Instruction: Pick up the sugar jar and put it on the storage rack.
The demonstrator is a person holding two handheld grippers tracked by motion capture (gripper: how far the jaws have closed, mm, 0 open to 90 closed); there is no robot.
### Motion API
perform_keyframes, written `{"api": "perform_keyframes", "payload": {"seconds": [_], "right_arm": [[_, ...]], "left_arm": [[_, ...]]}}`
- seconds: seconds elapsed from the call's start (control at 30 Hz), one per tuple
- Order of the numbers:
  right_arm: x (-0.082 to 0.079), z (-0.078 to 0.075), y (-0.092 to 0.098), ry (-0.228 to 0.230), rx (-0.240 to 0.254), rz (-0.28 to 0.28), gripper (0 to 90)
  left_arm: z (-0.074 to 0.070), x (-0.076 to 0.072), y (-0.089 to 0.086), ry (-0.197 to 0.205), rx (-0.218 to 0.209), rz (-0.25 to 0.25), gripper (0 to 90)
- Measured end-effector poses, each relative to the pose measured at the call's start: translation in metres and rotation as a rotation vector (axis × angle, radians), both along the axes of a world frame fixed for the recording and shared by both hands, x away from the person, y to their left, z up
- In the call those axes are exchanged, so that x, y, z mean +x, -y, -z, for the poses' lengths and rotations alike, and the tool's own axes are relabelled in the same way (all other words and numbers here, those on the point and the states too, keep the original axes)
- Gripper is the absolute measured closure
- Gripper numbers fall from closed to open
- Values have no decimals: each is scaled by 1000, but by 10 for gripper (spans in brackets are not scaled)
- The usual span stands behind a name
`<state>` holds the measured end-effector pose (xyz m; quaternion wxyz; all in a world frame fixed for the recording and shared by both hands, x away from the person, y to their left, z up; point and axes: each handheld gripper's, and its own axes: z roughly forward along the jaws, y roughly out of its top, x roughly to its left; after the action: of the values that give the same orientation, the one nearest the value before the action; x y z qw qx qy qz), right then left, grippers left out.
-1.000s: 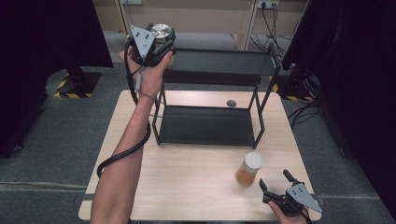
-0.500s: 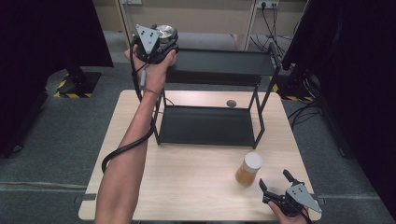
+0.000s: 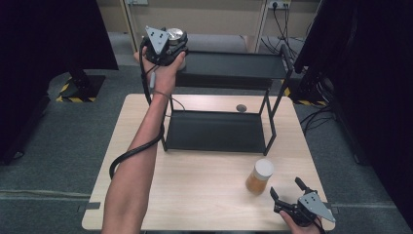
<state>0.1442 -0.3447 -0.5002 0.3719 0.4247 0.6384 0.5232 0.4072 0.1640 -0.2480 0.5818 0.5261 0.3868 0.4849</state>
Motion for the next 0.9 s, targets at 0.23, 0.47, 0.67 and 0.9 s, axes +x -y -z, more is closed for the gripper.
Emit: {"api": "perform_keyframes", "payload": {"seconds": [0.23,0.47,0.67,0.9], "right_arm": [[0,0,0,0,-2,-1,23],[0,0,0,-1,-3,-1,23],[0,-1,0,-3,-4,-1,23],[1,-1,0,-8,-5,-4,22]], "left_arm": [[0,0,-1,-6,-7,-3,196],[-3,-11,1,5,8,-23,128],[-3,-22,1,5,30,-18,128],[4,-38,-3,33,31,2,125]]}}
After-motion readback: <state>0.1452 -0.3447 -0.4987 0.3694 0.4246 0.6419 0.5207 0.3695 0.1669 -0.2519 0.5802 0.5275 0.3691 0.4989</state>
